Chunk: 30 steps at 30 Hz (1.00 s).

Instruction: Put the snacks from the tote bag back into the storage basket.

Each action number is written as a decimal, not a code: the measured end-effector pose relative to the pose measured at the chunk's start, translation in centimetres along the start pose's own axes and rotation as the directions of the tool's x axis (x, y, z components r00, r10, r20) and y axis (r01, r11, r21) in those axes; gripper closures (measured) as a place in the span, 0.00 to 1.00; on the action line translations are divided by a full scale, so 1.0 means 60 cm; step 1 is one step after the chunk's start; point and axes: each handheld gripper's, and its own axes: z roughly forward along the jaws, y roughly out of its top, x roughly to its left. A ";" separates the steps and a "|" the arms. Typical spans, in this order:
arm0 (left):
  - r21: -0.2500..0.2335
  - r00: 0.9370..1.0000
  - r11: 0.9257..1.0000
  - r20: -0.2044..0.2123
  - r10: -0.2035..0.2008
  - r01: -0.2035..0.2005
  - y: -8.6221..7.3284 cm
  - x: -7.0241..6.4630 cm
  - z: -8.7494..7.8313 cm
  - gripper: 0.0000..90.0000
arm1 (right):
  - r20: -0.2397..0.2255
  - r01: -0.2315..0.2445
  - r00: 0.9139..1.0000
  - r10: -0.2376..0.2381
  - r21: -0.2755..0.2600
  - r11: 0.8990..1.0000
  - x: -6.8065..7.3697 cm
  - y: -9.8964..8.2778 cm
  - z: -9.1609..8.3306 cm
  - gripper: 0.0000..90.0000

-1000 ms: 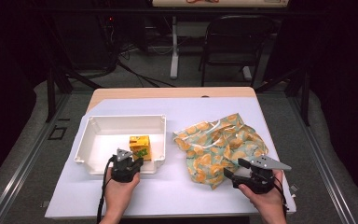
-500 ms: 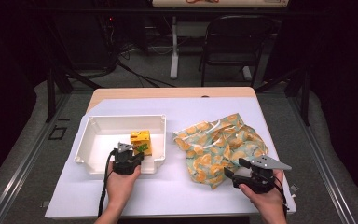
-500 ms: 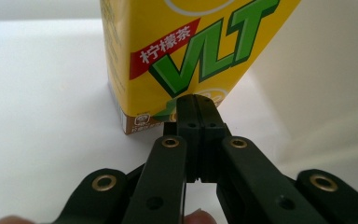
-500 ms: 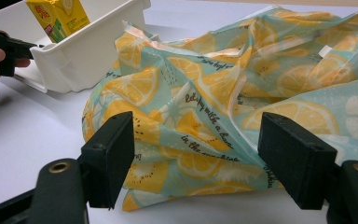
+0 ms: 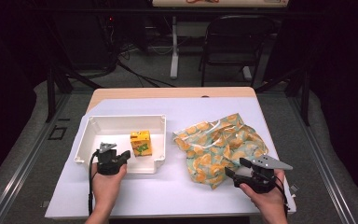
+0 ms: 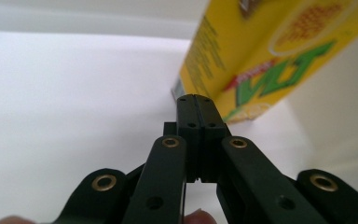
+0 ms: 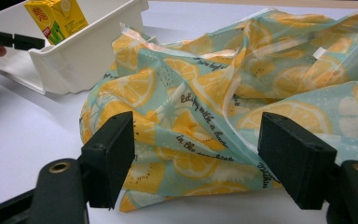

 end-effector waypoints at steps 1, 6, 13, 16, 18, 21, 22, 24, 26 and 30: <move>-0.002 1.000 1.000 0.004 0.001 -0.001 0.002 0.000 0.004 1.00 | 0.000 0.001 1.000 -0.001 0.001 1.000 0.001 0.000 0.000 0.30; -0.002 1.000 1.000 0.002 0.004 -0.004 0.010 -0.006 0.022 1.00 | 0.002 0.001 1.000 -0.001 -0.001 1.000 0.000 0.000 0.001 0.29; -0.009 1.000 1.000 -0.007 0.009 -0.009 0.021 -0.006 0.031 1.00 | 0.006 0.005 1.000 -0.005 0.002 1.000 -0.003 -0.001 0.000 0.29; -0.006 1.000 1.000 -0.014 0.011 -0.011 0.026 -0.007 0.032 1.00 | 0.004 0.004 1.000 -0.004 -0.001 1.000 -0.002 0.000 0.001 0.30; -0.012 1.000 1.000 -0.014 0.011 -0.011 0.028 -0.006 0.034 1.00 | 0.006 0.007 1.000 -0.007 0.002 1.000 -0.002 0.000 0.002 0.29; -0.010 1.000 1.000 -0.014 0.008 -0.008 0.029 -0.006 0.036 1.00 | 0.004 0.010 1.000 -0.010 0.005 1.000 0.000 0.000 0.004 0.29; -0.009 1.000 1.000 -0.015 0.004 -0.005 0.030 -0.006 0.037 1.00 | 0.004 0.011 1.000 -0.011 0.006 1.000 0.000 0.000 0.004 0.29; -0.004 1.000 1.000 -0.011 0.002 -0.002 0.031 -0.006 0.038 1.00 | 0.004 0.013 1.000 -0.013 0.007 1.000 0.000 0.000 0.004 0.29; -0.003 1.000 1.000 -0.011 0.003 -0.003 0.031 -0.007 0.041 1.00 | 0.004 0.012 1.000 -0.012 0.006 1.000 0.000 0.000 0.004 0.29; 0.008 1.000 1.000 0.003 -0.001 0.001 0.034 -0.009 0.044 1.00 | 0.004 0.012 1.000 -0.012 0.006 1.000 0.000 0.000 0.004 0.29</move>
